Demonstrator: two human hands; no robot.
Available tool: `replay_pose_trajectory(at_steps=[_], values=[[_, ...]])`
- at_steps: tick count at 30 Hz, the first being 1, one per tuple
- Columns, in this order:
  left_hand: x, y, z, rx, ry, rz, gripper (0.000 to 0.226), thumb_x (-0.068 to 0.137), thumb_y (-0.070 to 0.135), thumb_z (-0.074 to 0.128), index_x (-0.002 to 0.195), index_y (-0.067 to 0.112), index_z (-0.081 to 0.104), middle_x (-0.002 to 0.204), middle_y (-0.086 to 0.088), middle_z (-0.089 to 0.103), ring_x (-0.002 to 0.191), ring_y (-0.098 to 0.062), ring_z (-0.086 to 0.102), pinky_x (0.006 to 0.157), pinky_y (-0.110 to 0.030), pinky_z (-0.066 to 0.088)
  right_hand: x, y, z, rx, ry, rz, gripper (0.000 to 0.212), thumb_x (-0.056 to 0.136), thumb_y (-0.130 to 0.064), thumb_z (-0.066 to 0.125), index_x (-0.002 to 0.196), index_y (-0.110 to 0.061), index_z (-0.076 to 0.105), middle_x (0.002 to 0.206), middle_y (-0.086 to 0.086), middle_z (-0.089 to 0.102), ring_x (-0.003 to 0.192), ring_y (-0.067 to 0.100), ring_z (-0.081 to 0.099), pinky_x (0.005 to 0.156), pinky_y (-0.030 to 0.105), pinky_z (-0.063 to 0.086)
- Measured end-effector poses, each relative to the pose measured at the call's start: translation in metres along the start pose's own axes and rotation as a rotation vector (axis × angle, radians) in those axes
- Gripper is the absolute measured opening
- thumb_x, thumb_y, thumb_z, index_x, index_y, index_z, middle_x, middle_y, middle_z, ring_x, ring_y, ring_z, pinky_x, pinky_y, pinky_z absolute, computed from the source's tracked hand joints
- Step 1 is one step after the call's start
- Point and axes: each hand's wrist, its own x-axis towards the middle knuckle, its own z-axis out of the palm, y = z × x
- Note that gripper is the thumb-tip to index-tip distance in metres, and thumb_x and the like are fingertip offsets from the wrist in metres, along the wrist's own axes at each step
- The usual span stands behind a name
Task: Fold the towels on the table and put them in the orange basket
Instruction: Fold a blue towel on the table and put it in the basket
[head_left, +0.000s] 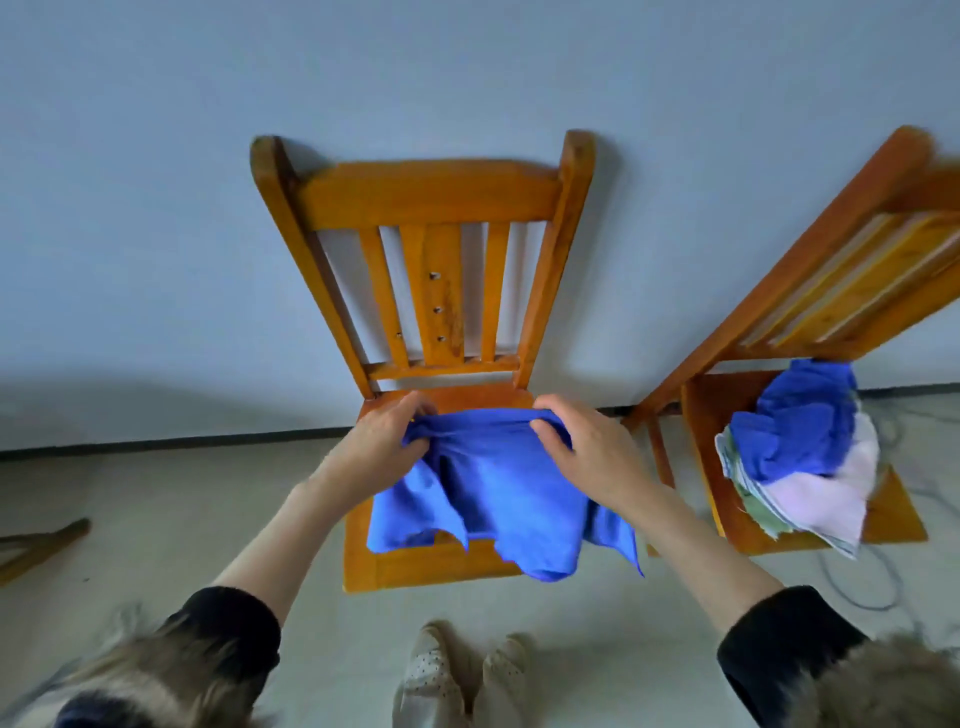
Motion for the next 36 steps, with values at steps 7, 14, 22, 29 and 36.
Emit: replay_pose_trajectory(at_steps=[7, 14, 22, 29, 36], values=[[-0.031, 0.056, -0.090, -0.082, 0.252, 0.022, 0.027, 0.086, -0.004, 0.051, 0.105, 0.009, 0.066, 0.092, 0.000, 0.051, 0.084, -0.021, 0.053, 0.080, -0.032, 0.046, 0.004, -0.067, -0.092, -0.191, 0.054, -0.170, 0.031, 0.090, -0.025, 0.050, 0.121, -0.023, 0.046, 0.117, -0.003, 0.055, 0.084, 0.026, 0.061, 0.065, 0.032, 0.044], [-0.048, 0.095, -0.162, -0.072, 0.568, 0.012, 0.018, 0.089, 0.005, 0.056, 0.096, 0.009, 0.071, 0.089, -0.006, 0.058, 0.084, -0.023, 0.054, 0.070, -0.018, 0.030, 0.023, -0.121, -0.170, 0.053, 0.313, -0.080, 0.011, 0.090, -0.011, 0.052, 0.098, -0.015, 0.058, 0.088, 0.001, 0.066, 0.080, 0.024, 0.060, 0.071, 0.036, 0.048], [-0.063, 0.125, -0.216, -0.127, 0.751, 0.097, 0.037, 0.085, -0.008, 0.044, 0.095, 0.012, 0.072, 0.094, 0.001, 0.053, 0.087, -0.013, 0.050, 0.076, -0.010, 0.030, 0.038, -0.148, -0.201, -0.024, 0.567, -0.001, 0.023, 0.090, -0.002, 0.044, 0.101, -0.007, 0.063, 0.102, 0.006, 0.058, 0.093, 0.023, 0.054, 0.075, 0.027, 0.040], [-0.076, 0.124, -0.250, -0.090, 0.976, 0.104, 0.021, 0.091, 0.009, 0.048, 0.097, 0.017, 0.067, 0.091, 0.004, 0.052, 0.079, -0.012, 0.050, 0.075, -0.017, 0.033, 0.051, -0.164, -0.210, 0.132, 0.669, 0.155, 0.037, 0.096, -0.022, 0.042, 0.061, -0.011, 0.036, 0.062, 0.002, 0.044, 0.059, 0.021, 0.038, 0.053, 0.030, 0.027], [-0.091, 0.100, -0.270, 0.014, 0.999, -0.042, 0.017, 0.093, 0.010, 0.044, 0.094, 0.006, 0.061, 0.093, -0.007, 0.056, 0.083, -0.025, 0.050, 0.074, -0.033, 0.038, 0.065, -0.189, -0.215, 0.268, 0.587, 0.074, 0.042, 0.095, -0.025, 0.049, 0.059, -0.013, 0.030, 0.053, -0.002, 0.035, 0.050, 0.014, 0.029, 0.044, 0.018, 0.030]])
